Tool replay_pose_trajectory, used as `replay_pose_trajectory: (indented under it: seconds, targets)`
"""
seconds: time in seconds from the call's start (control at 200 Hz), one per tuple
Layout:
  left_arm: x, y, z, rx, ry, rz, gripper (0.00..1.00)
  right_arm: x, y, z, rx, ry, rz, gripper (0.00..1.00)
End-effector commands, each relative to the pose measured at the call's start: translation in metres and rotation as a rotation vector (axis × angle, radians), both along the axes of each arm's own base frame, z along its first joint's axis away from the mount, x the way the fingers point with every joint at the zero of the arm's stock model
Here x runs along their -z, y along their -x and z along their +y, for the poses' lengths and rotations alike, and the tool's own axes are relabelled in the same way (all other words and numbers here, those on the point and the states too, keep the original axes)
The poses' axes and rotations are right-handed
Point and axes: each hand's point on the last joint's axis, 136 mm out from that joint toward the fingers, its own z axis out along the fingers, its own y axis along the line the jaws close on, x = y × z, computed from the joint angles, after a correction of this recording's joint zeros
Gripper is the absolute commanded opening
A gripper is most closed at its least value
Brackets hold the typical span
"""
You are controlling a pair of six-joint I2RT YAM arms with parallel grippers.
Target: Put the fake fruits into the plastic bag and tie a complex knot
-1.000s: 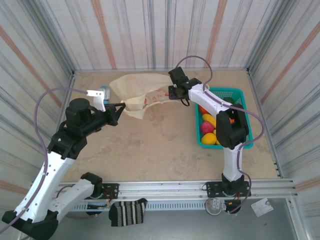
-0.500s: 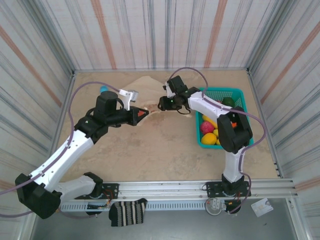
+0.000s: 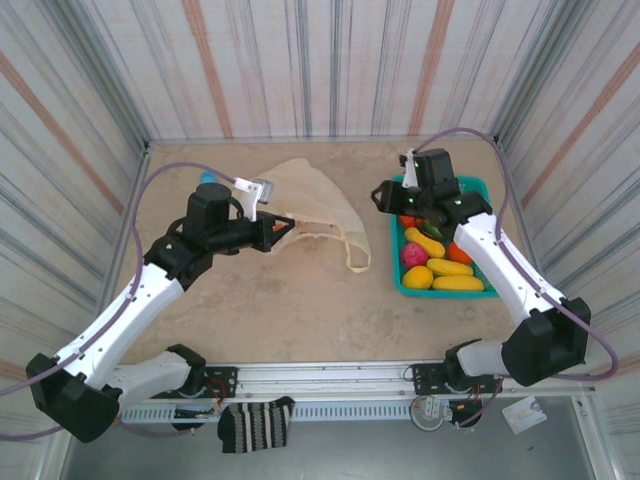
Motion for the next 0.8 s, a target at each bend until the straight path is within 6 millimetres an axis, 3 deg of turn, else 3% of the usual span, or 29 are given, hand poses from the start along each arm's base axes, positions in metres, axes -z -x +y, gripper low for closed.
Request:
replay_pose_trajectory:
  seconds: [0.0, 0.19, 0.266, 0.356, 0.461, 0.797]
  targets:
    - [0.000, 0.001, 0.001, 0.020, -0.040, -0.036, 0.00, 0.059, 0.020, -0.061, 0.183, 0.159, 0.201, 0.62]
    - [0.009, 0.003, 0.004, 0.042, -0.089, -0.087, 0.00, 0.079, -0.008, -0.089, 0.272, 0.246, 0.231, 0.83]
    - [0.008, 0.007, 0.005, 0.048, -0.071, -0.113, 0.00, 0.087, -0.025, -0.094, 0.302, 0.237, 0.243, 0.83]
    - [0.008, 0.010, 0.008, 0.045, -0.069, -0.143, 0.00, 0.101, -0.044, -0.097, 0.328, 0.191, 0.278, 0.76]
    - [0.005, 0.013, 0.013, 0.036, -0.080, -0.172, 0.00, 0.115, -0.062, -0.093, 0.328, 0.174, 0.313, 0.78]
    - [0.008, 0.012, 0.019, 0.010, -0.103, -0.178, 0.00, 0.160, -0.085, -0.087, 0.312, 0.173, 0.415, 0.86]
